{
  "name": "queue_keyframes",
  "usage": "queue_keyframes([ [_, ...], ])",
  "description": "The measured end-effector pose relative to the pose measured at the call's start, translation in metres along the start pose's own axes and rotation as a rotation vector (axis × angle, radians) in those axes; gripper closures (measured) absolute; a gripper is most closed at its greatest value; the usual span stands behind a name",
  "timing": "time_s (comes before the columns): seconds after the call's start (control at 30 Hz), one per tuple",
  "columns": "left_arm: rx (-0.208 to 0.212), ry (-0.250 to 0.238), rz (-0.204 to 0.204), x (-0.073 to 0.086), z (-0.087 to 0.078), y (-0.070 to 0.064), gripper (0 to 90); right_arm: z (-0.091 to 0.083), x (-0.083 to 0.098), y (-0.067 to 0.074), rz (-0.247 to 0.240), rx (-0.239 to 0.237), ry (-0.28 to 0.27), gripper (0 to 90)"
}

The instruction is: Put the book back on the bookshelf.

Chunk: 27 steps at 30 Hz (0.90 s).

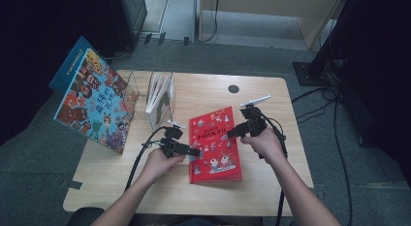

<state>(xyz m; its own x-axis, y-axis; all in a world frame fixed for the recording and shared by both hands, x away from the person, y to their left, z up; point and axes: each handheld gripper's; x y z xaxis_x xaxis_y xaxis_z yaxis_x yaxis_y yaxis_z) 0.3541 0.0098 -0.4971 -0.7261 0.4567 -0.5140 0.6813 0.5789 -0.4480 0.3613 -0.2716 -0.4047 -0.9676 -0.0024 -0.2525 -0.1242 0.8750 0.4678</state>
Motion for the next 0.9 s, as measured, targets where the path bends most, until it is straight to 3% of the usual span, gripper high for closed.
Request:
queue_keyframes([
  [0.1,0.009,0.002,-0.013,0.0,0.0,0.0,33.2,-0.003,-0.004,0.014,-0.035,-0.021,0.008,62.0],
  [0.2,0.047,-0.002,-0.044,0.0,-0.001,0.005,32.5,-0.001,-0.009,0.03,-0.073,0.012,0.015,63.4],
  [0.37,0.075,-0.011,-0.076,0.001,-0.001,0.007,32.2,0.005,-0.017,0.039,-0.081,0.008,0.028,69.5],
  [0.63,0.085,-0.015,-0.056,0.001,-0.001,0.007,31.0,0.021,-0.023,0.046,-0.087,0.004,0.073,74.0],
  [0.73,0.042,-0.022,-0.035,0.002,-0.003,0.009,33.6,0.019,-0.025,0.048,-0.098,-0.011,0.079,75.7],
  [0.9,0.029,-0.029,-0.02,0.002,-0.006,0.011,33.5,0.014,-0.029,0.051,-0.072,-0.024,0.111,79.7],
])
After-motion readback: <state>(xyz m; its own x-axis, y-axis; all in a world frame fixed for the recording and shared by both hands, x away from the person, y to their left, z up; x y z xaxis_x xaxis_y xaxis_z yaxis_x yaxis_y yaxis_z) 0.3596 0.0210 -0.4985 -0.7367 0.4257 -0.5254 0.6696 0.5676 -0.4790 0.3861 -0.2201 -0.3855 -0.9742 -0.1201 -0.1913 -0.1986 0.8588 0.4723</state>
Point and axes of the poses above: each handheld gripper's, and its own axes: z roughly forward along the jaws, x roughly out of its underside, y roughly to its left, and after that the axes turned 10 degrees about z, right-handed
